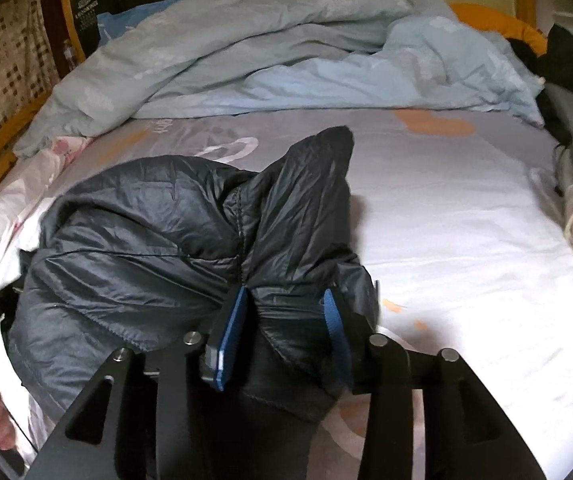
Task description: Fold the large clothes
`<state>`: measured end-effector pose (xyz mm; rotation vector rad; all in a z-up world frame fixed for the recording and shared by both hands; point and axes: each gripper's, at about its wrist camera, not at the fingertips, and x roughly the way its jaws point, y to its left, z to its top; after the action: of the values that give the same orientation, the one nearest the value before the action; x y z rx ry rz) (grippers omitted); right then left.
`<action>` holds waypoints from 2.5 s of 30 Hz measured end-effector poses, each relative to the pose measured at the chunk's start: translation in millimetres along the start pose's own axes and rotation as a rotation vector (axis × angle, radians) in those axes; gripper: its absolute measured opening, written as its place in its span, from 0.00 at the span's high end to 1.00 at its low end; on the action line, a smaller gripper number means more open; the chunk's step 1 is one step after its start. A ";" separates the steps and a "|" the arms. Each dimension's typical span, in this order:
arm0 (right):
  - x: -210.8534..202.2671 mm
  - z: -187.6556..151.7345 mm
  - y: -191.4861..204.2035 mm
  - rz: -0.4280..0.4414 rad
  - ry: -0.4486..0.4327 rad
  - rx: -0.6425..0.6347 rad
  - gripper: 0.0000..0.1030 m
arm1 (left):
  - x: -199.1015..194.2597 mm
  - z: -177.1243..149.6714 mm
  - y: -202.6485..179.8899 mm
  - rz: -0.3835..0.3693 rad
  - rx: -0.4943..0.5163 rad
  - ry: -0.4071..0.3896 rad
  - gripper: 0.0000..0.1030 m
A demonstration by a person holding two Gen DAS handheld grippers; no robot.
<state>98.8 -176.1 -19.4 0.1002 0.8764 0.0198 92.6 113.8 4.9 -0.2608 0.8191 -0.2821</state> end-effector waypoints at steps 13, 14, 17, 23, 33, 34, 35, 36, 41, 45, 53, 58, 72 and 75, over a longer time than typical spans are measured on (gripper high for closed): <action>-65.8 -34.5 -80.8 0.175 -0.107 0.364 0.11 | -32.6 -2.4 5.5 0.155 -0.017 -0.016 0.03; -67.1 -37.4 -86.3 0.181 -0.112 0.385 0.09 | -28.1 -3.4 11.0 0.142 -0.044 0.007 0.01; -67.1 -42.7 -91.5 0.232 -0.126 0.416 0.00 | -11.9 -9.8 26.4 0.034 -0.158 0.097 0.00; -39.5 -49.5 -81.2 0.309 -0.039 0.450 0.00 | 3.9 -22.0 50.4 -0.099 -0.358 0.208 0.00; 4.9 -53.5 -39.9 0.380 0.073 0.326 0.00 | 31.8 -38.1 23.8 -0.024 -0.218 0.264 0.00; 7.0 -52.7 -37.6 0.382 0.077 0.313 0.00 | 32.1 -38.3 20.6 -0.007 -0.203 0.255 0.00; 9.3 -51.7 -35.1 0.385 0.082 0.302 0.00 | 31.5 -38.8 17.7 0.005 -0.193 0.244 0.04; 12.1 -50.6 -32.7 0.387 0.087 0.293 0.00 | 29.7 -39.4 13.8 0.009 -0.178 0.230 0.08; 3.2 -46.6 -5.4 0.301 0.025 0.206 0.39 | 11.5 -39.5 -17.4 0.041 -0.108 0.141 0.51; -16.7 -43.7 12.9 0.222 -0.042 0.145 0.55 | -1.8 -35.6 -38.6 0.051 -0.032 0.087 0.58; -86.0 -29.7 -4.5 0.188 -0.189 0.097 0.55 | -40.0 -25.7 -62.3 -0.089 -0.013 0.004 0.58; -145.2 -12.3 -38.0 0.121 -0.332 0.060 0.55 | -56.9 -0.9 -132.5 -0.156 0.093 -0.100 0.58; -297.9 50.1 -231.1 -0.291 -0.718 0.199 0.55 | -15.0 77.5 -407.6 -0.576 0.338 -0.193 0.54; -312.7 41.1 -278.5 -0.318 -0.759 0.326 0.55 | -4.6 73.5 -458.5 -0.633 0.378 -0.230 0.51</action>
<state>-76.4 -474.9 219.5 0.2521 0.1221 -0.4348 77.8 -302.8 209.5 -0.1857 0.4232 -0.9715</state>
